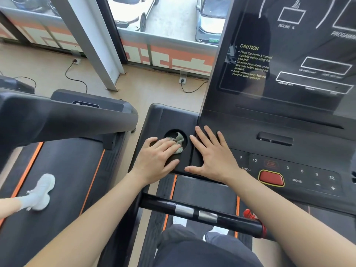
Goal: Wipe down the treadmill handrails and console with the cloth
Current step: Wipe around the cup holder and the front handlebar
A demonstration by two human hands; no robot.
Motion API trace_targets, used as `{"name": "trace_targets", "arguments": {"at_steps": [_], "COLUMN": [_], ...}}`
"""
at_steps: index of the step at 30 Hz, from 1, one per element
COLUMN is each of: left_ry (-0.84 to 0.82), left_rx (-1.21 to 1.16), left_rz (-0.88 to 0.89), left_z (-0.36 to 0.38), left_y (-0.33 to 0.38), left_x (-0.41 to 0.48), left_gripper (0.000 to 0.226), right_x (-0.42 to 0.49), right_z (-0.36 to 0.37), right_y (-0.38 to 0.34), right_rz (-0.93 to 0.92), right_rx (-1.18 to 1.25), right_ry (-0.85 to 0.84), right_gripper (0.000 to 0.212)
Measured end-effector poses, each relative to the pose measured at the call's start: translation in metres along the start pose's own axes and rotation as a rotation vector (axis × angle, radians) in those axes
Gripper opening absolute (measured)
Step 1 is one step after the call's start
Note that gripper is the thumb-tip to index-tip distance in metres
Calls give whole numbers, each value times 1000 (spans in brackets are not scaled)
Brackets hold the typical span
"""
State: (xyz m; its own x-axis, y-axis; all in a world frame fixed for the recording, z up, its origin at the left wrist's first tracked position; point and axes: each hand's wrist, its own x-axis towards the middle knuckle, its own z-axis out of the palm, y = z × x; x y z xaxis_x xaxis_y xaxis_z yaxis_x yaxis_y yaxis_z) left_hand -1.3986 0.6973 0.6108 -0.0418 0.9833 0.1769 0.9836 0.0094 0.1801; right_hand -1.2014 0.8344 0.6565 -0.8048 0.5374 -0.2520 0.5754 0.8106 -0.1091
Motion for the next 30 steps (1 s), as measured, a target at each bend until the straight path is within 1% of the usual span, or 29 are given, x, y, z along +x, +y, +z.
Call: {"name": "trace_targets", "arguments": {"at_steps": [3,6,8,11,13,15,17,18,21,22,23,24,26,27,28,30], "left_ry": [-107,-152,-139,-95,-71,-41,36,116,413,465,452,368,82,-25,-83,-113], "left_rx": [37,-26,-94,-174,-201,-280,-405,-442,-424,-404,-389,-378,-296,-226,-170,-123], "left_rz": [-52,-111,-101,-35,-1,-12,-92,-141,-271,-315,-361,-408,-464,-457,-441,-404], "left_z": [0,1,2,-1,-6,-12,-23,-29,-42,-45,-43,-39,-22,-13,-7,-4], "left_y": [12,18,18,12,4,-3,-10,-13,-24,-27,-31,-33,-31,-29,-26,-21], "left_x": [13,24,26,26,28,31,35,37,46,51,57,63,72,74,76,85], "left_gripper": [58,59,53,43,33,22,19,18,19,23,28,33,44,49,53,58], "right_x": [0,1,1,1,0,0,0,0,0,0,0,0,0,0,0,1], "right_z": [1,1,1,1,-1,-1,-1,0,1,1,1,1,0,0,1,2], "right_y": [-1,-1,-2,-2,-2,-3,-3,-3,-3,-4,-4,-3,-3,-3,-3,-4], "right_rz": [2,4,5,10,8,10,13,15,16,14,13,12,12,12,13,18], "right_rx": [-3,-5,-9,2,3,3,-4,-1,21,23,19,14,13,13,15,23], "right_ry": [-4,-5,-15,-16,-14,-16,-19,-16,-7,-8,-13,-17,-17,-17,-15,-10], "right_gripper": [107,107,107,108,109,109,109,109,109,109,109,109,109,109,109,109]}}
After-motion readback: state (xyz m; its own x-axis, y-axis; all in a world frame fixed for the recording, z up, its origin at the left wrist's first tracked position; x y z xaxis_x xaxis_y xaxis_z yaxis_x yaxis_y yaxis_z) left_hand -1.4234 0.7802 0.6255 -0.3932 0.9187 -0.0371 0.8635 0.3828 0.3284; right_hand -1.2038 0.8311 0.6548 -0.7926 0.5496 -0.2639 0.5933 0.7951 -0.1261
